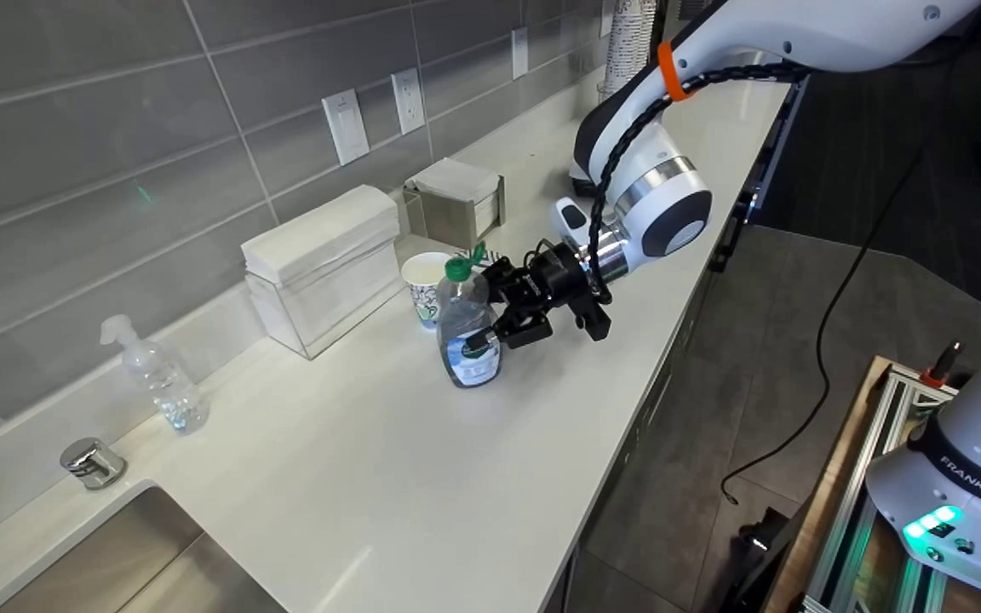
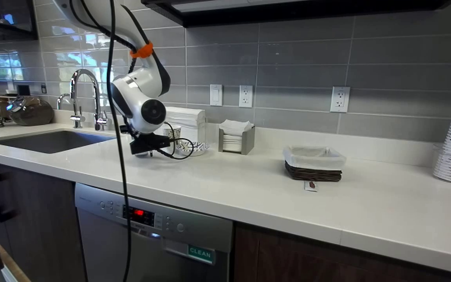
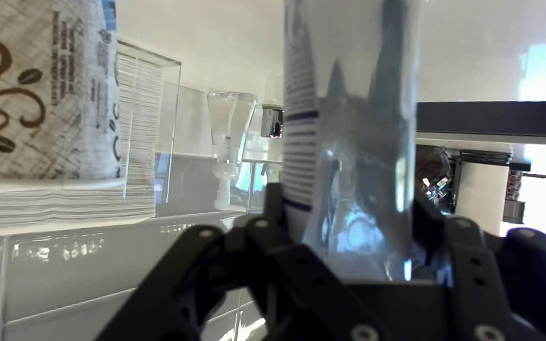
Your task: Pour some contents from the bottle into the cup
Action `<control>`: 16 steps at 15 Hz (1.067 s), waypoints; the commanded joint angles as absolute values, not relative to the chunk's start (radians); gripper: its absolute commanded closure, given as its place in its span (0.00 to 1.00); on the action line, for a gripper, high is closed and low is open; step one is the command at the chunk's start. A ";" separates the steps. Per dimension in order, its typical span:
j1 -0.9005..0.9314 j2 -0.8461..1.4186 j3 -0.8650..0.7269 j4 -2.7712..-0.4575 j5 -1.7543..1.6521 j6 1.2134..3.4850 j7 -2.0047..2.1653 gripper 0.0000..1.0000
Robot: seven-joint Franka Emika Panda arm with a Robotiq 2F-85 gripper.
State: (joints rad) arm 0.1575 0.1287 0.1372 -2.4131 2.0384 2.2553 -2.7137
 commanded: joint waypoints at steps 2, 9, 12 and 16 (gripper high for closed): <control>0.181 0.072 0.137 -2.439 1.938 2.307 -2.701 0.00; 0.157 -0.199 0.145 -2.552 1.679 2.406 -2.481 0.00; 0.120 -0.321 0.133 -2.607 1.471 2.396 -2.295 0.00; -0.028 -0.429 0.169 -2.668 1.148 2.325 -2.019 0.00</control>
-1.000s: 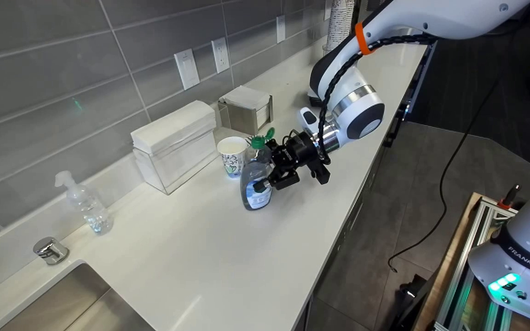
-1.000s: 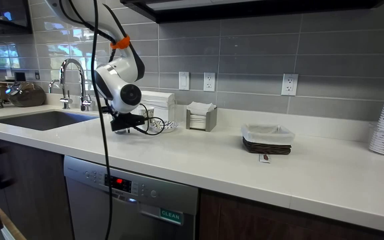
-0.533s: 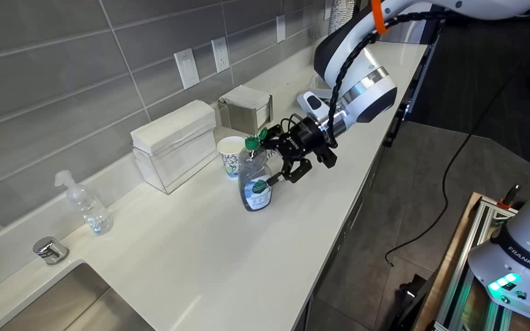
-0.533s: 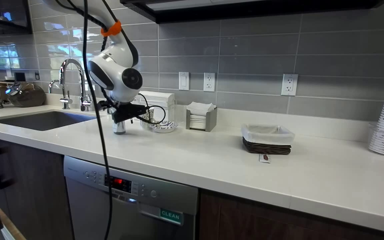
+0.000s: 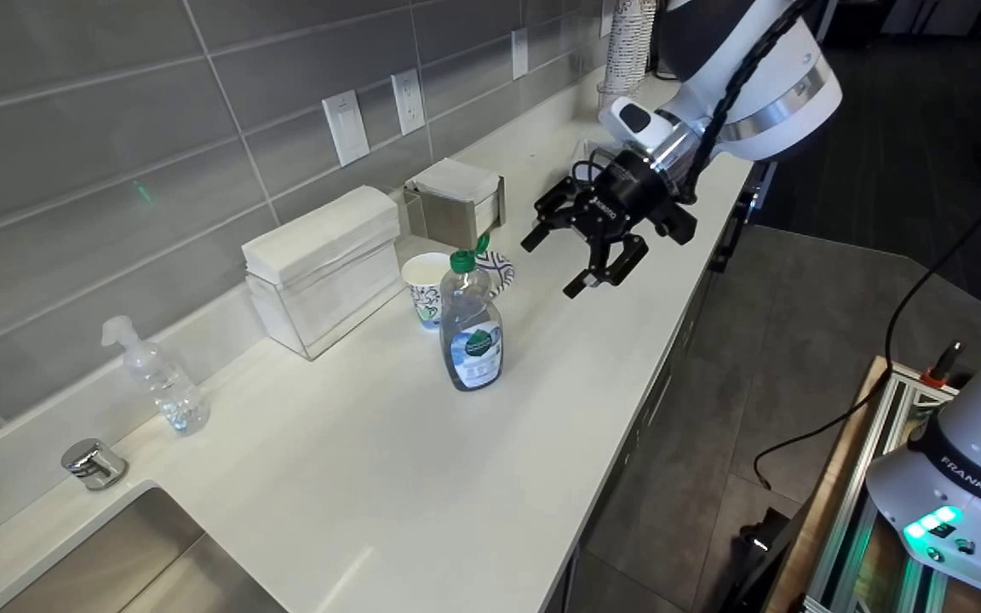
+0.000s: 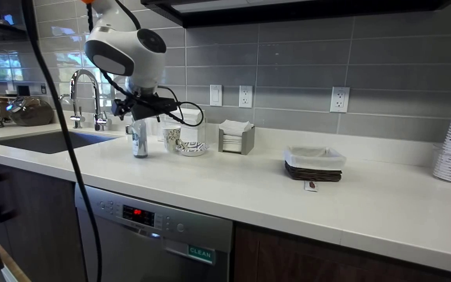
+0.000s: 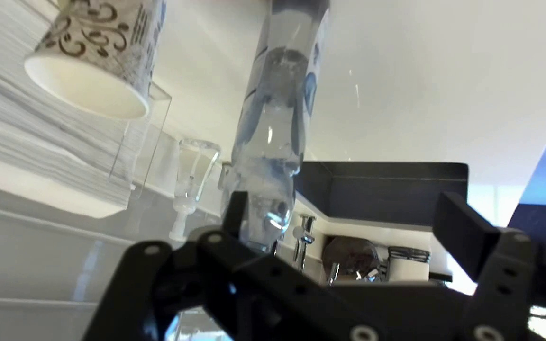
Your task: Pour some contents from the bottle into the cup
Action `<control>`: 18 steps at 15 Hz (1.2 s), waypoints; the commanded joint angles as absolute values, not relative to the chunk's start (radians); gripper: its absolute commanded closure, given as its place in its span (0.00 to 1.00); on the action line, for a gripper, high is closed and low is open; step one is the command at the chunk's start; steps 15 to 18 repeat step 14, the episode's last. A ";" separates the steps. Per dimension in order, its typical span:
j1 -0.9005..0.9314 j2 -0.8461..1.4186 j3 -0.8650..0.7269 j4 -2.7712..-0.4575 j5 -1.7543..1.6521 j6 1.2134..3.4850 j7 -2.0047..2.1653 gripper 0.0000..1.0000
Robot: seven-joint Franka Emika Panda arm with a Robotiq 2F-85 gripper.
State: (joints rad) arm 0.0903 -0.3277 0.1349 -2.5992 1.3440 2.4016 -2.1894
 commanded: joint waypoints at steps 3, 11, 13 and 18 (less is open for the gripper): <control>-0.184 -0.508 0.184 -2.637 0.910 2.107 -1.863 0.00; -0.137 -0.612 -0.006 -2.420 0.484 1.722 -1.535 0.00; -0.124 -0.636 -0.035 -2.389 0.450 1.691 -1.499 0.00; -0.121 -0.640 -0.038 -2.389 0.445 1.690 -1.494 0.00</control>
